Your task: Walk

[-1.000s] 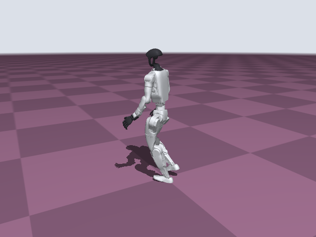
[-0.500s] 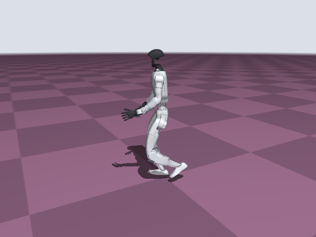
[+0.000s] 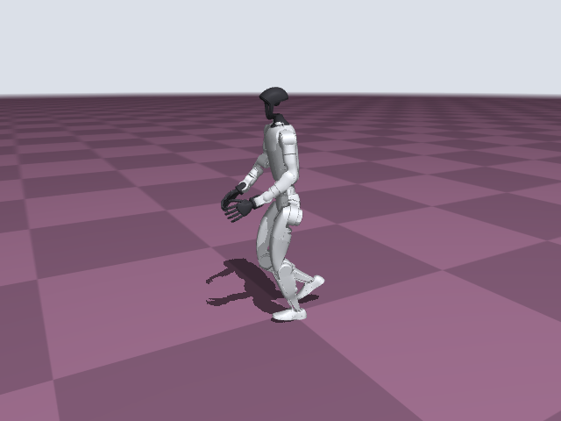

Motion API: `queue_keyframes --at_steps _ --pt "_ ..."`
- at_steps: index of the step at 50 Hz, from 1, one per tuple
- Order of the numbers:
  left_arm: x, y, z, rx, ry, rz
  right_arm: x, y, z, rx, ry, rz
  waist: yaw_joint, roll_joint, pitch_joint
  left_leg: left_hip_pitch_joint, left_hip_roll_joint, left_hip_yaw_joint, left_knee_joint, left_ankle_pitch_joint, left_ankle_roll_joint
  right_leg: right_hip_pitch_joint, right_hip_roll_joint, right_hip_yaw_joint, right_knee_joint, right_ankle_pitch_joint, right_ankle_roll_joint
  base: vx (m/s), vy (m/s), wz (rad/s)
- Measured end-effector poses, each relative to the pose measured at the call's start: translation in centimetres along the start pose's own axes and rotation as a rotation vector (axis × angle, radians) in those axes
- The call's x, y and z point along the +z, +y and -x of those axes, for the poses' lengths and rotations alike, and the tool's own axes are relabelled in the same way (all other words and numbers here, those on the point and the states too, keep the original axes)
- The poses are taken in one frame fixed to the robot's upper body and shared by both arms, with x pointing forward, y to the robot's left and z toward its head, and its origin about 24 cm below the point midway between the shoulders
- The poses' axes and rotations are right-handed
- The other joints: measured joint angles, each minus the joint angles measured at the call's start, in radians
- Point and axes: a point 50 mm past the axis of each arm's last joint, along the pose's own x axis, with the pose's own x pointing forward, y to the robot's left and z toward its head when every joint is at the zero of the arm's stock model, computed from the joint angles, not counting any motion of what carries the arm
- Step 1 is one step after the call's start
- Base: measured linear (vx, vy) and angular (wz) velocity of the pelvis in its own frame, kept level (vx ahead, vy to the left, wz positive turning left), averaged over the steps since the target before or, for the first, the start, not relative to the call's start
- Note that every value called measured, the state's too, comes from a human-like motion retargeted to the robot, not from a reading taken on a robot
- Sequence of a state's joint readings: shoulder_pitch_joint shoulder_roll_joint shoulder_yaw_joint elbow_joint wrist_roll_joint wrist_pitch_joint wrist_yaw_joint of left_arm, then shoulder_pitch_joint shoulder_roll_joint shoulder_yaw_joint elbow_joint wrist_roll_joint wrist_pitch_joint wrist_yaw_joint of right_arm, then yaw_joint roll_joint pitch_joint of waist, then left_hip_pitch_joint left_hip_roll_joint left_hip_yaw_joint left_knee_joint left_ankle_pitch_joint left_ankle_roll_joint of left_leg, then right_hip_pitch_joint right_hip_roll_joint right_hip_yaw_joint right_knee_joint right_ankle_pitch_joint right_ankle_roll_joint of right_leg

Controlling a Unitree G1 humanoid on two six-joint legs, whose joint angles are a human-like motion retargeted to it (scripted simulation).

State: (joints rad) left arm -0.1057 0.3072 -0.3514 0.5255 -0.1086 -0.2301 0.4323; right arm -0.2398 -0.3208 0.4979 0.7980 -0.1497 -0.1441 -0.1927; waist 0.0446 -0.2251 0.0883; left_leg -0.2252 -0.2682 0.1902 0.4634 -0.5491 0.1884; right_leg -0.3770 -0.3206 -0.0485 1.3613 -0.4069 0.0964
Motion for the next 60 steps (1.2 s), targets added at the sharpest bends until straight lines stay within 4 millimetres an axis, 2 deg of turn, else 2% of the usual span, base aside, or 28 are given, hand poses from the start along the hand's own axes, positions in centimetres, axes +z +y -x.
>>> queue_keyframes --at_steps 2,5,8,10,13,15,18,20,23,25,27,30,32,35,36,38,40,42,44,48,50,53,55,57,60 --pt "2.8 -0.2 -1.9 0.017 -0.089 0.009 -2.1 1.5 1.2 0.064 0.069 0.024 -0.044 0.021 0.007 0.084 0.006 -0.024 -0.042 -0.012 -0.018 -0.074 0.005 -0.014 -0.049 -0.068 -0.028 0.0 0.01 0.64" --pt "7.2 -0.2 -4.6 0.041 -0.22 0.032 -4.7 2.5 2.9 0.112 0.156 0.034 -0.1 0.073 0.023 0.214 0.041 -0.057 -0.133 -0.011 -0.052 -0.152 0.065 -0.052 -0.265 -0.113 -0.041 0.0 -0.01 0.63" --pt "10.7 -0.1 -6.0 0.051 -0.333 0.036 -6.8 2.9 4.7 0.121 0.23 0.002 -0.139 0.124 0.022 0.294 0.094 -0.067 -0.167 -0.023 -0.088 -0.174 0.171 -0.072 -0.618 -0.073 -0.007 -0.01 -0.03 0.54" --pt "12.4 0.0 -6.5 0.054 -0.39 0.032 -7.8 2.9 5.7 0.119 0.264 -0.013 -0.155 0.155 0.016 0.32 0.132 -0.066 -0.147 -0.046 -0.109 -0.162 0.238 -0.073 -0.835 -0.028 0.013 -0.02 -0.04 0.37" --pt "12.8 -0.1 -6.4 0.04 -0.416 0.028 -8.8 3.4 6.8 0.128 0.294 -0.032 -0.171 0.167 0.013 0.343 0.163 -0.075 -0.009 -0.086 -0.136 -0.158 0.278 -0.056 -0.825 -0.01 0.005 0.0 -0.05 0.31" --pt "12.1 -0.4 -6.0 0.023 -0.402 0.035 -8.9 3.7 7.1 0.129 0.299 -0.045 -0.175 0.186 0.019 0.334 0.207 -0.078 0.164 -0.086 -0.162 -0.138 0.313 -0.056 -0.742 -0.008 -0.024 0.02 -0.06 0.25" --pt "9.3 -1.1 -4.7 -0.014 -0.323 0.048 -8.2 3.5 6.5 0.122 0.27 -0.053 -0.164 0.222 0.037 0.229 0.318 -0.06 0.56 0.024 -0.198 -0.1 0.366 -0.078 -0.604 -0.071 -0.096 -0.02 -0.07 0.18" --pt "7.2 -1.7 -3.6 -0.048 -0.256 0.044 -7.1 3.0 5.5 0.103 0.225 -0.042 -0.14 0.237 0.042 0.119 0.391 -0.045 0.788 0.084 -0.189 -0.069 0.388 -0.088 -0.552 -0.127 -0.138 -0.03 -0.06 0.13" --pt "3.7 -2.1 -1.7 -0.107 -0.145 0.021 -4.5 1.2 3.3 0.04 0.12 -0.01 -0.082 0.223 0.04 -0.062 0.433 -0.028 0.934 0.033 -0.137 0.002 0.393 -0.068 -0.558 -0.185 -0.155 0.0 0.0 0.0" --pt "1.4 -1.9 -0.2 -0.135 -0.066 0.009 -2.2 -0.5 1.7 -0.021 0.037 -0.004 -0.036 0.2 0.038 -0.17 0.421 -0.009 0.895 -0.025 -0.109 0.067 0.385 -0.039 -0.595 -0.202 -0.142 0.0 0.0 0.0" --pt "-0.9 -1.4 1.5 -0.148 0.017 0.005 0.2 -2.6 0.5 -0.093 -0.05 -0.007 0.008 0.172 0.043 -0.24 0.38 0.017 0.736 -0.051 -0.101 0.146 0.364 -0.012 -0.643 -0.203 -0.114 0.0 0.0 0.0" --pt "-4.0 -0.3 4.0 -0.14 0.141 0.024 3.6 -6.0 -0.8 -0.197 -0.172 -0.002 0.06 0.132 0.042 -0.291 0.283 0.047 0.364 -0.016 -0.112 0.255 0.313 0.004 -0.707 -0.203 -0.067 0.02 0.04 0.23" --pt "-5.4 0.4 5.3 -0.13 0.204 0.043 5.6 -7.8 -1.3 -0.248 -0.237 0.007 0.081 0.107 0.036 -0.286 0.208 0.042 0.135 0.031 -0.117 0.299 0.273 0.011 -0.701 -0.208 -0.036 0.01 0.04 0.24" --pt "-6.3 0.7 6.6 -0.127 0.244 0.067 7.4 -8.9 -1.4 -0.286 -0.299 0.004 0.095 0.078 0.022 -0.284 0.142 0.031 0.105 0.063 -0.089 0.326 0.226 0.034 -0.581 -0.203 0.008 0.01 0.05 0.25" --pt "-6.1 0.7 6.6 -0.128 0.238 0.069 7.4 -8.6 -1.4 -0.28 -0.302 0.0 0.089 0.061 0.02 -0.271 0.117 0.032 0.134 0.064 -0.073 0.322 0.201 0.041 -0.506 -0.167 0.031 0.01 0.05 0.39" --pt "-5.4 0.5 6.1 -0.128 0.208 0.071 7.2 -7.6 -1.3 -0.243 -0.299 -0.004 0.07 0.032 0.021 -0.237 0.072 0.033 0.188 0.042 -0.041 0.292 0.145 0.045 -0.327 -0.069 0.067 0.0 0.05 0.44" --pt "-4.0 0.1 4.9 -0.123 0.145 0.069 6.5 -6.0 -1.1 -0.181 -0.281 -0.003 0.041 0.018 0.025 -0.182 0.042 0.028 0.217 0.002 -0.019 0.226 0.09 0.037 -0.143 0.011 0.069 -0.01 0.05 0.41" --pt "-1.7 -0.4 2.9 -0.113 0.058 0.073 5.5 -4.3 -0.7 -0.11 -0.251 0.001 0.003 0.024 0.031 -0.101 0.031 0.01 0.2 -0.035 -0.016 0.139 0.053 0.024 -0.032 -0.004 0.031 -0.01 0.05 0.4" --pt "1.3 -0.9 0.3 -0.097 -0.04 0.084 4.3 -2.9 -0.2 -0.044 -0.213 0.001 -0.039 0.048 0.043 0.004 0.033 -0.022 0.131 -0.047 -0.03 0.047 0.049 0.007 -0.021 -0.058 -0.008 -0.01 0.04 0.48" --pt "7.5 -1.4 -3.7 -0.087 -0.222 0.127 0.8 -0.6 1.5 0.058 -0.093 -0.04 -0.126 0.106 0.064 0.2 0.064 -0.081 0.0 -0.051 -0.077 -0.084 0.104 -0.041 -0.261 -0.129 -0.036 0.0 0.0 0.59" --pt "10.4 -1.3 -4.9 -0.088 -0.309 0.136 -0.9 0.1 2.5 0.082 -0.032 -0.072 -0.156 0.14 0.068 0.274 0.097 -0.097 -0.044 -0.052 -0.102 -0.114 0.168 -0.057 -0.485 -0.109 -0.02 0.0 -0.02 0.42" --pt "13.2 -1.3 -5.8 -0.088 -0.402 0.133 -2.9 0.5 3.9 0.087 0.033 -0.107 -0.181 0.194 0.064 0.327 0.16 -0.103 -0.023 -0.076 -0.135 -0.104 0.279 -0.057 -0.824 -0.035 0.007 -0.01 -0.03 0.22" --pt "13.8 -1.3 -5.9 -0.096 -0.424 0.13 -3.7 0.8 4.6 0.09 0.062 -0.124 -0.195 0.207 0.063 0.347 0.183 -0.11 0.058 -0.099 -0.151 -0.103 0.314 -0.047 -0.855 -0.017 0.006 -0.01 -0.04 0.24" --pt "13.4 -1.6 -5.6 -0.113 -0.415 0.14 -4.0 1.0 5.0 0.084 0.071 -0.143 -0.203 0.229 0.065 0.347 0.22 -0.12 0.199 -0.097 -0.174 -0.091 0.355 -0.04 -0.793 -0.005 -0.017 0.01 -0.05 0.3" --pt "11.0 -2.4 -4.6 -0.149 -0.334 0.171 -3.7 1.0 5.0 0.07 0.066 -0.169 -0.202 0.272 0.077 0.278 0.305 -0.118 0.534 -0.005 -0.218 -0.063 0.416 -0.048 -0.648 -0.047 -0.081 -0.01 -0.06 0.24"
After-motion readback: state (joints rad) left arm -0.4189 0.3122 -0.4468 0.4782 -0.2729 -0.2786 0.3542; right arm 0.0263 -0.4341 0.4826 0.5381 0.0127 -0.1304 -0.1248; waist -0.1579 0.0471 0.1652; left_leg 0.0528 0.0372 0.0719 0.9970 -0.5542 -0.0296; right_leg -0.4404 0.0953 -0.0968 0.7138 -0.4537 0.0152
